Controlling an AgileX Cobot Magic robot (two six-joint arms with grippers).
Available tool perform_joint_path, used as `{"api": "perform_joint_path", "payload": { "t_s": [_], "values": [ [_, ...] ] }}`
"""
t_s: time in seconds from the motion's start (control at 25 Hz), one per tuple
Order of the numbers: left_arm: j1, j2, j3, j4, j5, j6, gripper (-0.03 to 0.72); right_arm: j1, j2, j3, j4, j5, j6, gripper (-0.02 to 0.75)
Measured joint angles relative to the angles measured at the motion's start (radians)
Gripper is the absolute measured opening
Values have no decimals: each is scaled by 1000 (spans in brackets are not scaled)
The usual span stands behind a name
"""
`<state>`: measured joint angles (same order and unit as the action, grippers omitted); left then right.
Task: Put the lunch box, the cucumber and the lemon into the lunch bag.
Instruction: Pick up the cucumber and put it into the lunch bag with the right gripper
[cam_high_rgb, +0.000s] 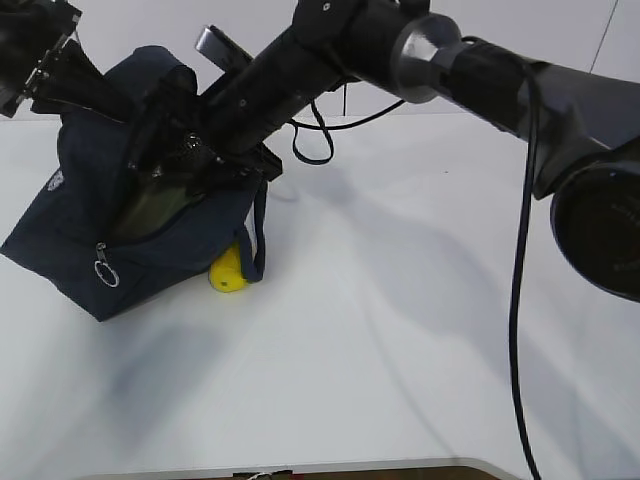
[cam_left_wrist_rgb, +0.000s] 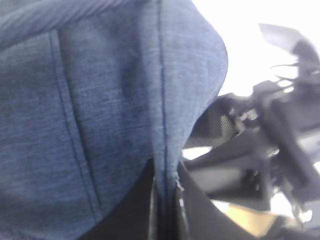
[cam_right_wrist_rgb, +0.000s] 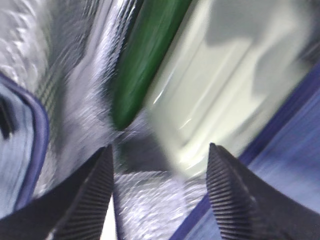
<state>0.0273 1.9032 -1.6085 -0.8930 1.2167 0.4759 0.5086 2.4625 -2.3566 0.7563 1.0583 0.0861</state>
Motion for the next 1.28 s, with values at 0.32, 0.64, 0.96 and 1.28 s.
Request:
{"api": "perform_joint_path", "payload": {
  "t_s": [0.32, 0.64, 0.96, 1.28],
  "values": [
    [0, 2, 2, -73, -2, 0, -13, -28, 0, -157, -145, 170, -5, 471],
    [0, 2, 5, -131, -12, -2, -13, -30, -80, -206, -226, 189, 12, 471],
    [0, 4, 5, -180, -14, -16, -14, -30, -246, -87, -430, 193, -86, 472],
    [-2, 6, 5, -188, -14, -31, -14, -30, -609, 415, -633, 198, -103, 472]
  ]
}}
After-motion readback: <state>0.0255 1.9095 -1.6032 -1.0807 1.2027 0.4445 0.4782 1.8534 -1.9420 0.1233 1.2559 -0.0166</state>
